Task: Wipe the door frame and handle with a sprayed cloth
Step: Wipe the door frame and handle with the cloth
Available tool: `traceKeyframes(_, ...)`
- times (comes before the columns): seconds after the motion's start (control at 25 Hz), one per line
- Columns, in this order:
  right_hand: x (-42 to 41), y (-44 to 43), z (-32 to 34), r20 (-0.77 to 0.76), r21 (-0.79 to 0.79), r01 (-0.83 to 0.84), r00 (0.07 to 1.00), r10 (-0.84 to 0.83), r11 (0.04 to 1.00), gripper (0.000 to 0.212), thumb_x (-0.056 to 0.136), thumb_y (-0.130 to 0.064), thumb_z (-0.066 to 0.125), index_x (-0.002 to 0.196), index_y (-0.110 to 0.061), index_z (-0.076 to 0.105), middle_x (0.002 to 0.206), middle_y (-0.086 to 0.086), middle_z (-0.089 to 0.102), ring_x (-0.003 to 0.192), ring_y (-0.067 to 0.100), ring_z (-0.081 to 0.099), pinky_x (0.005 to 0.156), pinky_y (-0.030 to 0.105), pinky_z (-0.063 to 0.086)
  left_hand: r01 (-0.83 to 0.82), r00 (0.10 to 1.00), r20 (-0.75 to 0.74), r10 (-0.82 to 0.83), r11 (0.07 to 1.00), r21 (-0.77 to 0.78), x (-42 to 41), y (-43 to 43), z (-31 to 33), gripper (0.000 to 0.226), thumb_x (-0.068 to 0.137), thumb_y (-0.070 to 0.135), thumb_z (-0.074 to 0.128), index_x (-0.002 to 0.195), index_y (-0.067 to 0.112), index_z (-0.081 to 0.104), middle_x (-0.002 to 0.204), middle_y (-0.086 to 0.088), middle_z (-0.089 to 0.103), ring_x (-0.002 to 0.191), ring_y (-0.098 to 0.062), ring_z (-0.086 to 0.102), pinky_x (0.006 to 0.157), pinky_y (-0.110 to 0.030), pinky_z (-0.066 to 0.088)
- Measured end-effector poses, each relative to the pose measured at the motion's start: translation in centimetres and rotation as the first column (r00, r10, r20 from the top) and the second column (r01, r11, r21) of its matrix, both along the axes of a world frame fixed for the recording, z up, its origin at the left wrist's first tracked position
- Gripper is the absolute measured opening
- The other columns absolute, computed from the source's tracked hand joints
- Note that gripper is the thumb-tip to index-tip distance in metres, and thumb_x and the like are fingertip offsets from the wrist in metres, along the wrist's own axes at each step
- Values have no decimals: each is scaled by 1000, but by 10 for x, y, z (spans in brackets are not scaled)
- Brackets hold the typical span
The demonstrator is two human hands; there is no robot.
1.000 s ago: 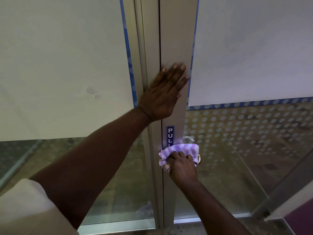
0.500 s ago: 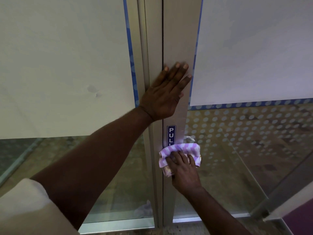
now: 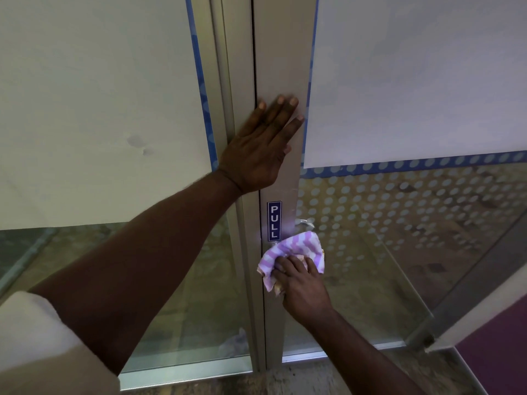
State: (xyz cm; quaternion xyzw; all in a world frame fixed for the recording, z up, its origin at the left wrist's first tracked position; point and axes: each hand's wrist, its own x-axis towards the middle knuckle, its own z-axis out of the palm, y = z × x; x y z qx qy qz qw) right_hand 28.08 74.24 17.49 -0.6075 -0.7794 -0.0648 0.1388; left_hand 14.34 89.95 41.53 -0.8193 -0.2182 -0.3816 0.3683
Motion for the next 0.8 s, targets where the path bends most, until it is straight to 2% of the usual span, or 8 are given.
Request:
traceKeyframes(0.12,13,-11,-10,7,36,-30,1000,30,999,48,78,-25,59,124,-27,72,134,-6,67,130,24,60,110,54,44,3,1000,6,-3,1000,15,-1,-1,0,54,106,16,51,156,0,43,162,-25,41,152,-41,40,125,-56,27)
traceKeyframes(0.2,27,-19,-18,5,48,-30,1000,30,998,52,75,-20,66,126,-27,71,135,-5,66,132,24,58,110,52,43,1,1000,9,-2,1000,19,0,-2,-1,53,106,16,51,156,1,43,162,-25,42,152,-41,40,125,-56,27)
traceKeyframes(0.36,55,-33,-24,-22,53,55,998,-53,997,64,69,-15,60,132,-25,67,139,-2,63,131,26,57,106,51,46,4,1000,8,-5,1000,19,0,-1,-1,53,106,16,51,156,0,43,162,-26,41,152,-42,40,126,-56,25)
traceKeyframes(0.44,61,-34,-24,-52,49,83,995,-81,995,67,68,-10,66,133,-24,67,141,1,63,131,28,57,105,52,49,7,1000,13,-8,1000,24,0,0,-2,53,107,16,50,156,0,43,162,-26,41,151,-43,40,125,-56,26)
traceKeyframes(0.52,62,-32,-22,-113,34,123,986,-119,992,74,61,-4,77,132,-21,67,139,5,65,128,33,61,102,53,52,8,1000,12,-8,1000,20,0,-1,-2,52,107,16,49,156,-1,43,162,-27,41,151,-43,40,125,-57,27)
traceKeyframes(0.64,64,-18,-17,-250,10,198,950,-190,980,79,61,5,75,137,-16,65,139,11,65,124,35,62,97,47,55,1,1000,8,-2,1000,18,0,-1,0,52,106,15,51,155,-1,44,161,-27,42,150,-44,41,124,-58,29)
traceKeyframes(0.8,62,0,-17,-530,-27,281,810,-252,959,75,78,7,63,144,-29,58,151,-3,51,135,16,48,88,35,52,-6,1000,-5,6,1000,17,0,-2,1,53,105,16,52,155,-1,43,161,-27,42,150,-44,41,124,-58,29)
